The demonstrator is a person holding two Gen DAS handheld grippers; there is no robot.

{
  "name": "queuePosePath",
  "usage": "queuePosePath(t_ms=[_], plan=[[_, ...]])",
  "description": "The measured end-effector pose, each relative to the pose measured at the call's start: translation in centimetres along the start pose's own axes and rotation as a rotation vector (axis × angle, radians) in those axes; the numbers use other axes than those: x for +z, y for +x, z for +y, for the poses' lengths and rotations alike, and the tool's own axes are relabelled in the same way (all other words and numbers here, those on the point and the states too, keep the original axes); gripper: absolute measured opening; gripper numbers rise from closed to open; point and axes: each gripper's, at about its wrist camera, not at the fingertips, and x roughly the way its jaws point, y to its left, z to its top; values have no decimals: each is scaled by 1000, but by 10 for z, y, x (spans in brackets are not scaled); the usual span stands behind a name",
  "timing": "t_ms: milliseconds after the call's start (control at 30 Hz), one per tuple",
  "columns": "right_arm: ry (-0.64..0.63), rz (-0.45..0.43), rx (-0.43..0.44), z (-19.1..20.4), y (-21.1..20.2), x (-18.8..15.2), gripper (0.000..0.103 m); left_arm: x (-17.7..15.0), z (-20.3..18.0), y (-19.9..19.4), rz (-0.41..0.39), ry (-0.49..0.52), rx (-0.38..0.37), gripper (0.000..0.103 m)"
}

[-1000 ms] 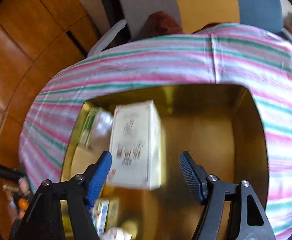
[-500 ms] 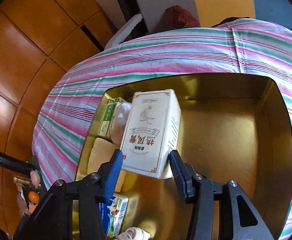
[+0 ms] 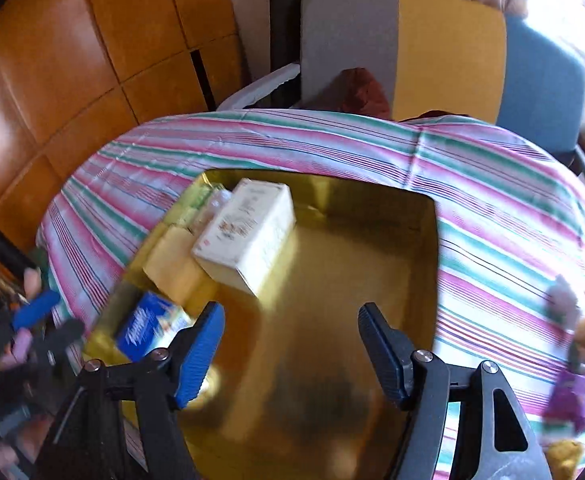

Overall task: Organize objects
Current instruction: 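Move both tools from the tray back toward the remaining items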

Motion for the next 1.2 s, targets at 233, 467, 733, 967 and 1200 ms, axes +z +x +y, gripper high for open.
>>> queuePosePath(t_ms=[233,467,733,967,1200], plan=[[-23,12,-87,-42,-32,-39,71,-2,-14,-3,-1,21,-13,64],[95,-3,-204,-119,-62,-63,76,-4,-33,-1,10,55,-26,64],[288,-48,-395,-222,-83,-80,76,-1,-57,0,22,102,-81,64],[691,-99,-472,-319,-101,-126,76,9,-85,1,22,141,-140,64],[827,-84,-396,-333,-98,-140,76,11,-134,6,56,224,-241,61]])
